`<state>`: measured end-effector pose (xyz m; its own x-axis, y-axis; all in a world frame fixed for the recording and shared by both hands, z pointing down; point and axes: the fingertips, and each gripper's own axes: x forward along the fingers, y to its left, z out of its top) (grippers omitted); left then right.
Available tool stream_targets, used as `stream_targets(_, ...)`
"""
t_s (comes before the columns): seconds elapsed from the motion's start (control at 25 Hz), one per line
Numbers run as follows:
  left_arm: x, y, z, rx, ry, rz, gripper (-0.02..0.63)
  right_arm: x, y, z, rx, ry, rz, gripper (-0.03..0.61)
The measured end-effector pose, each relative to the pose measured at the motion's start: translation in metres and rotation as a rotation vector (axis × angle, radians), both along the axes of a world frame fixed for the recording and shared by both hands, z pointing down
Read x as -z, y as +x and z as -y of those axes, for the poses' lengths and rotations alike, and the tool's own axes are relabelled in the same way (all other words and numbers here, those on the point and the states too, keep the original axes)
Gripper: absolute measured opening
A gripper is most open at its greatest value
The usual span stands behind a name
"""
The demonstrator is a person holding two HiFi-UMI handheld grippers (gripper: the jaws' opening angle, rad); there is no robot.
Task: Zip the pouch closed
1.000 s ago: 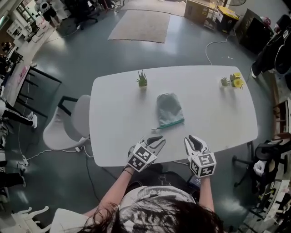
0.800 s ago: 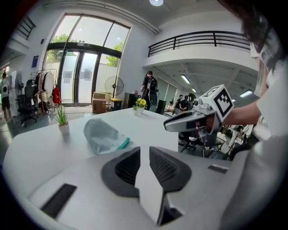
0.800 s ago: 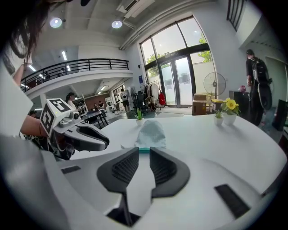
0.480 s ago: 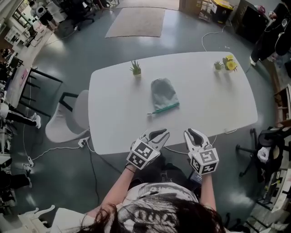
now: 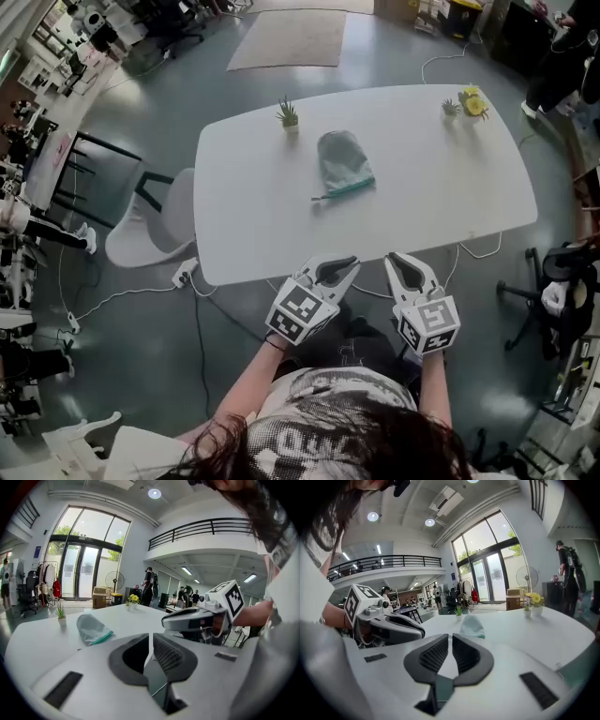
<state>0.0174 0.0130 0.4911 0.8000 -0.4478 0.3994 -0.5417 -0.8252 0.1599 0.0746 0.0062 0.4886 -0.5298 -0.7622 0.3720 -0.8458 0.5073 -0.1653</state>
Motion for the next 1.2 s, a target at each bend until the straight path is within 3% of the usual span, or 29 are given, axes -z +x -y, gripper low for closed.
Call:
stream_targets(0.56,0.015,0.01,-0.054,-0.007,0.042,-0.012,0.014,0.016,0.003,-0.061,0.024,0.059,-0.009,-0.003)
stream_targets(1.2,0.021,0.025,-0.066,-0.034,0.065,-0.002,0.014,0.015,0.006,-0.069,0.066,0.059,-0.005,-0.003)
